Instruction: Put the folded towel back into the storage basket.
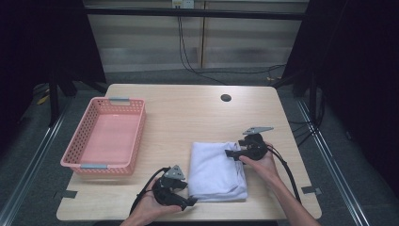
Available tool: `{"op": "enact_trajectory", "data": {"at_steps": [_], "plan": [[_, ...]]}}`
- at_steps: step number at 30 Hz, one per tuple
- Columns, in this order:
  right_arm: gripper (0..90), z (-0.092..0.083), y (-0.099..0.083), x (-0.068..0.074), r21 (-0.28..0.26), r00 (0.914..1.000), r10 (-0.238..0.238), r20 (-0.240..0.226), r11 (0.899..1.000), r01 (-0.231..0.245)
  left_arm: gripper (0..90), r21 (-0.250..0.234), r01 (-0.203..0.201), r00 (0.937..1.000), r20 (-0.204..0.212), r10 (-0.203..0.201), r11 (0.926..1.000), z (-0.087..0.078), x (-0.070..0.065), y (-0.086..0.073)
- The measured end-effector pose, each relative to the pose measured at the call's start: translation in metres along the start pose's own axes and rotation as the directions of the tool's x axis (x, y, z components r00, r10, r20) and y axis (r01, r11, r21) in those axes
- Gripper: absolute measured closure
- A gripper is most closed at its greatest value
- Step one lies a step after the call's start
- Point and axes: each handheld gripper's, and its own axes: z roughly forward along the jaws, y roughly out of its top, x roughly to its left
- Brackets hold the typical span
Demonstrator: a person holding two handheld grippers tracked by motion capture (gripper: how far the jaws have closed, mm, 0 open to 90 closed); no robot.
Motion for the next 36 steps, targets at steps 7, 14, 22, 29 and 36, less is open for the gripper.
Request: {"op": "enact_trajectory", "data": {"at_steps": [7, 14, 22, 29, 36], "plan": [[14.2, 0.006, -0.004, -0.005, 0.029, 0.9998, 0.009, -0.02, 1.0, -0.009, 25.2, -0.002, -0.017, 0.9998, -0.011, 0.016, 0.9999, 0.007, -0.004, 0.008], [15.0, 0.01, -0.006, -0.006, 0.041, 0.9996, -0.012, -0.026, 0.999, 0.013, 26.6, -0.019, -0.028, 0.9991, -0.034, 0.028, 0.9994, 0.004, -0.006, 0.008], [14.9, 0.007, -0.007, -0.006, 0.057, 0.998, -0.01, -0.062, 0.998, 0.014, 26.4, 0.005, -0.033, 0.9981, -0.051, 0.034, 0.9994, 0.01, 0.0, 0.01], [15.0, 0.007, -0.007, -0.007, 0.07, 0.9957, -0.032, -0.087, 0.997, 0.038, 23.4, 0.019, -0.044, 0.998, -0.045, 0.044, 0.9989, 0.009, -0.006, 0.009], [30.7, 0.005, -0.007, 0.003, 0.092, 0.9943, -0.082, -0.068, 0.992, 0.088, 32.0, -0.001, -0.089, 0.9932, -0.075, 0.089, 0.996, 0.015, -0.013, 0.009]]}}
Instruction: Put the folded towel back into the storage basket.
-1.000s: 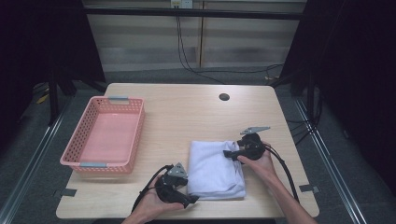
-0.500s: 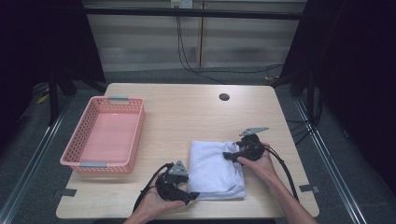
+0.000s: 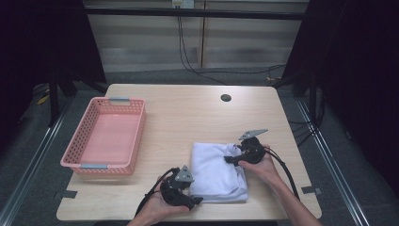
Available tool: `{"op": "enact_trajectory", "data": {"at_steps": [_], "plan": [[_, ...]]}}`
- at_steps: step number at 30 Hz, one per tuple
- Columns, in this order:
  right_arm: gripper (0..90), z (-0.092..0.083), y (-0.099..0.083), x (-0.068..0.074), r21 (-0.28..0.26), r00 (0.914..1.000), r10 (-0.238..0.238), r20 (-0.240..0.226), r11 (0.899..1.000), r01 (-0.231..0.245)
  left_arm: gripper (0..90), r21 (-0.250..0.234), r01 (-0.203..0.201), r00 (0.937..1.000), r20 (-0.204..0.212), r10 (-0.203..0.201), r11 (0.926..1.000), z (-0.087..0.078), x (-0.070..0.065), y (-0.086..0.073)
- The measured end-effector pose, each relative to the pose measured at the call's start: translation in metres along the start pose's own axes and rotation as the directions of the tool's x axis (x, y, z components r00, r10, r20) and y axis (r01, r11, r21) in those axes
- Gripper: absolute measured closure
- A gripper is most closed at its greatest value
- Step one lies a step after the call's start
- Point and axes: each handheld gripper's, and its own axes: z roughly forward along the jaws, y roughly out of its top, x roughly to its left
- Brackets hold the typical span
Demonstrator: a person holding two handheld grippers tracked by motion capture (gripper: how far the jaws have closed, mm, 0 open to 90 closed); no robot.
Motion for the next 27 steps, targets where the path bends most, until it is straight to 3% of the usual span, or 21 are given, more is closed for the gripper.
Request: {"op": "enact_trajectory", "data": {"at_steps": [1, 2, 4, 5, 10, 14, 18, 22, 27], "plan": [[36.7, -0.001, 0.0, 0.001, -0.001, 0.9998, 0.003, -0.02, 1.0, -0.003, 35.3, 0.022, -0.046, 0.9989, -0.003, 0.046, 0.9987, -0.001, 0.001, 0.001], [37.7, -0.001, 0.0, 0.001, 0.0, 0.9996, 0.001, -0.027, 1.0, -0.001, 37.8, 0.007, -0.025, 0.9996, -0.012, 0.025, 0.9997, 0.0, 0.0, 0.001], [46.1, -0.002, 0.0, 0.002, 0.001, 0.9991, 0.003, -0.042, 1.0, -0.003, 45.5, 0.027, -0.043, 0.999, -0.008, 0.043, 0.9987, -0.002, 0.003, 0.002], [48.4, -0.002, -0.001, 0.002, -0.002, 0.9985, 0.0, -0.055, 1.0, 0.0, 50.6, 0.017, -0.019, 0.9998, -0.005, 0.019, 0.9997, -0.002, 0.004, 0.002], [61.2, -0.003, -0.002, 0.005, -0.01, 0.9972, 0.003, -0.075, 1.0, -0.003, 63.0, 0.024, -0.001, 0.9999, 0.015, 0.001, 0.9997, -0.002, 0.008, 0.004], [64.7, -0.004, -0.001, 0.009, -0.009, 0.9979, -0.012, -0.063, 1.0, 0.011, 65.7, 0.02, 0.022, 0.999, 0.038, -0.023, 0.9996, -0.003, 0.011, 0.004], [66.2, -0.004, 0.0, 0.008, -0.012, 0.9973, 0.007, -0.073, 1.0, -0.008, 67.7, 0.019, 0.024, 0.998, 0.058, -0.025, 0.9995, -0.007, 0.014, 0.005], [66.9, -0.004, 0.001, 0.005, -0.015, 0.9954, 0.028, -0.092, 0.999, -0.03, 68.4, -0.019, 0.013, 0.9962, 0.087, -0.012, 0.9997, -0.01, 0.014, 0.006], [67.0, -0.006, 0.004, 0.005, -0.02, 0.9954, 0.034, -0.09, 0.999, -0.035, 69.2, -0.039, 0.039, 0.9939, 0.104, -0.034, 0.9985, -0.014, 0.014, 0.007]]}}
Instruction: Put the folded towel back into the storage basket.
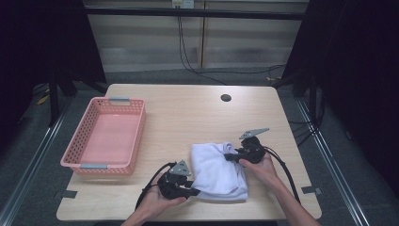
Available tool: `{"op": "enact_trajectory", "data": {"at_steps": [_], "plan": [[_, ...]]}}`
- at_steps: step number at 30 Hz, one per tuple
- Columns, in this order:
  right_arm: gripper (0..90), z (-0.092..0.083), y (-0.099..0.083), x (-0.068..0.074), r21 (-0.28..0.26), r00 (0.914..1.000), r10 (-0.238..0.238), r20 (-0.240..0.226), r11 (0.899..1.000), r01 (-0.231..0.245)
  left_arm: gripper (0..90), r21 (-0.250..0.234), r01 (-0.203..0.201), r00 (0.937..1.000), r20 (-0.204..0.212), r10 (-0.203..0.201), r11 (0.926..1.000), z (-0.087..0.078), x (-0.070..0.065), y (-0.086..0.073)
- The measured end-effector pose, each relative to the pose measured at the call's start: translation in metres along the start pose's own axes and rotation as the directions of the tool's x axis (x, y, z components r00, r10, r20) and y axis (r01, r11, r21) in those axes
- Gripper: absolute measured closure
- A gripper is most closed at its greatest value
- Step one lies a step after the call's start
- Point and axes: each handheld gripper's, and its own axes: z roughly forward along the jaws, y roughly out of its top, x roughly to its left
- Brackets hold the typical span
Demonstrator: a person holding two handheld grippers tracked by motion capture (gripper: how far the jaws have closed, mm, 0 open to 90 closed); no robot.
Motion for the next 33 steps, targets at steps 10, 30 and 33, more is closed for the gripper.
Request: {"op": "enact_trajectory", "data": {"at_steps": [10, 30, 33], "plan": [[66.9, 0.001, 0.002, -0.002, -0.003, 0.9999, 0.009, -0.011, 1.0, -0.009, 69.4, -0.015, 0.004, 1.0, 0.0, -0.004, 0.9999, -0.003, 0.001, 0.001], [67.6, -0.028, 0.035, -0.008, -0.098, 0.9982, 0.037, -0.047, 0.994, -0.041, 70.9, -0.153, -0.001, 1.0, 0.0, 0.001, 0.9882, -0.035, 0.006, 0.028], [67.5, -0.031, 0.043, -0.007, -0.109, 0.9985, 0.027, -0.047, 0.993, -0.032, 70.9, -0.171, -0.006, 1.0, -0.008, 0.004, 0.9852, -0.041, 0.008, 0.032]]}}
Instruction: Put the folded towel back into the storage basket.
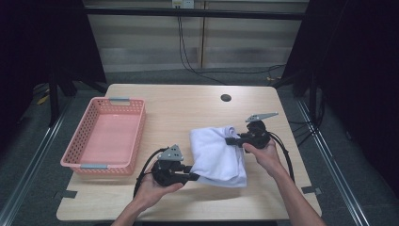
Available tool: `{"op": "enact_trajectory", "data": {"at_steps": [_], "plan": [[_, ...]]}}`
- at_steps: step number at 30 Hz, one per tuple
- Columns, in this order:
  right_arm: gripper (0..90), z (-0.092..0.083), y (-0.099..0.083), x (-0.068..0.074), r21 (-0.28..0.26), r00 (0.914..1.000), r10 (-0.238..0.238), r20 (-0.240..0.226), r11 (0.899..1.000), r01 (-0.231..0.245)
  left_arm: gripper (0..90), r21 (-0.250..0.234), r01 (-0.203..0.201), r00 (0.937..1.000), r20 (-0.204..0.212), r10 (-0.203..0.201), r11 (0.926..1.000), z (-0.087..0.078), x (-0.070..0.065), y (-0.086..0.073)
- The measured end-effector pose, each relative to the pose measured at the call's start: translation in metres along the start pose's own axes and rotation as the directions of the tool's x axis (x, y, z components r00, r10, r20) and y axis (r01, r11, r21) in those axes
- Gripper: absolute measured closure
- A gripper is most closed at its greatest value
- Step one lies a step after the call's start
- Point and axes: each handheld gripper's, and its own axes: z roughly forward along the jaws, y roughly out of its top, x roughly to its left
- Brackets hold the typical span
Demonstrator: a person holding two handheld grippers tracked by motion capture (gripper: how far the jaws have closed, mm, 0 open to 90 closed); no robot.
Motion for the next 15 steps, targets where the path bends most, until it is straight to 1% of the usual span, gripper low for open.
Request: {"op": "enact_trajectory", "data": {"at_steps": [1, 4, 5, 7, 8, 10, 13, 15], "plan": [[67.5, 0.0, 0.003, 0.0, -0.004, 1.0, 0.0, 0.002, 1.0, 0.0, 70.9, -0.007, 0.006, 1.0, 0.004, -0.006, 1.0, -0.001, 0.001, 0.001], [67.5, -0.001, 0.011, 0.0, -0.015, 1.0, -0.001, 0.0, 1.0, 0.001, 70.9, -0.008, 0.013, 0.9999, 0.004, -0.013, 0.9999, -0.006, 0.006, 0.004], [67.5, -0.001, 0.013, 0.0, -0.016, 1.0, 0.004, -0.008, 1.0, -0.004, 70.9, -0.011, 0.011, 0.9999, 0.003, -0.011, 0.9999, -0.008, 0.007, 0.004], [67.5, 0.001, 0.016, 0.001, -0.013, 0.9999, -0.005, -0.009, 1.0, 0.004, 70.9, -0.018, 0.014, 0.9999, -0.001, -0.014, 0.9998, -0.012, 0.01, 0.005], [67.5, 0.002, 0.018, 0.002, -0.015, 0.9999, -0.002, -0.015, 1.0, 0.002, 71.0, -0.023, 0.019, 0.9998, -0.001, -0.019, 0.9996, -0.015, 0.011, 0.006], [67.6, 0.004, 0.022, 0.003, -0.023, 0.9998, -0.008, -0.021, 1.0, 0.007, 71.0, -0.03, 0.022, 0.9998, -0.003, -0.022, 0.9993, -0.019, 0.013, 0.006], [67.6, 0.006, 0.029, 0.005, -0.026, 0.9995, -0.017, -0.025, 1.0, 0.017, 71.0, -0.039, 0.038, 0.9992, -0.01, -0.038, 0.9985, -0.023, 0.016, 0.004], [67.5, 0.008, 0.034, 0.006, -0.028, 0.9994, -0.02, -0.029, 0.999, 0.02, 71.0, -0.044, 0.039, 0.9991, -0.018, -0.039, 0.9983, -0.027, 0.018, 0.004]]}}
